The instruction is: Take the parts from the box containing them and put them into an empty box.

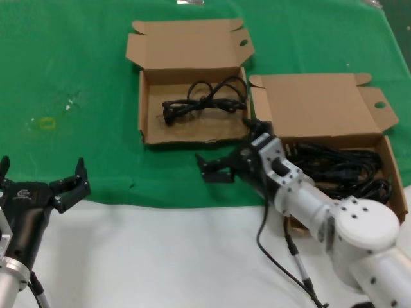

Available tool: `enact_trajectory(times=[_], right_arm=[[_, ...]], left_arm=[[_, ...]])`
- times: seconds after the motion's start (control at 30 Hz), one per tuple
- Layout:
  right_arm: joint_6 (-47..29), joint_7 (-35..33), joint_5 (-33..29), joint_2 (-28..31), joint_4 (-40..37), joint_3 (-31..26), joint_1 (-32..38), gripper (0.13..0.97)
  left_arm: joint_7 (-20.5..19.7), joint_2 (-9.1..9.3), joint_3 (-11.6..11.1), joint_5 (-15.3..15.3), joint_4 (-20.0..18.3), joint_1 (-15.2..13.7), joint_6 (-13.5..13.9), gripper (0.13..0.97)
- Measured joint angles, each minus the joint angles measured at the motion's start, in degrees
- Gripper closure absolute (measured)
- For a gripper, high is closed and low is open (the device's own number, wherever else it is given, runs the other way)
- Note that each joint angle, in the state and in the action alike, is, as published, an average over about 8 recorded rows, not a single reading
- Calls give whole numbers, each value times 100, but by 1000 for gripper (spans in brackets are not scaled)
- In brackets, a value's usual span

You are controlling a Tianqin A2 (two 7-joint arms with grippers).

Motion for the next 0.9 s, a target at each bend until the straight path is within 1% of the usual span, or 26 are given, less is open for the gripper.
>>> enact_trajectory(times=[0.17,0.47,0.77,0.9], right_arm=[[212,247,-66,115,561,413,-537,129],[592,689,-185,321,1563,1153,-1497,129],[970,1129,-303,526,2561,1888,-2452,129],[1081,1259,-337,587,2855,2105,-2734,129]], left_arm=[[0,0,0,0,0,0,0,156],[0,0,0,-1,0,0,0,132],[0,0,0,-1,0,0,0,132],[0,0,0,-1,0,0,0,132]])
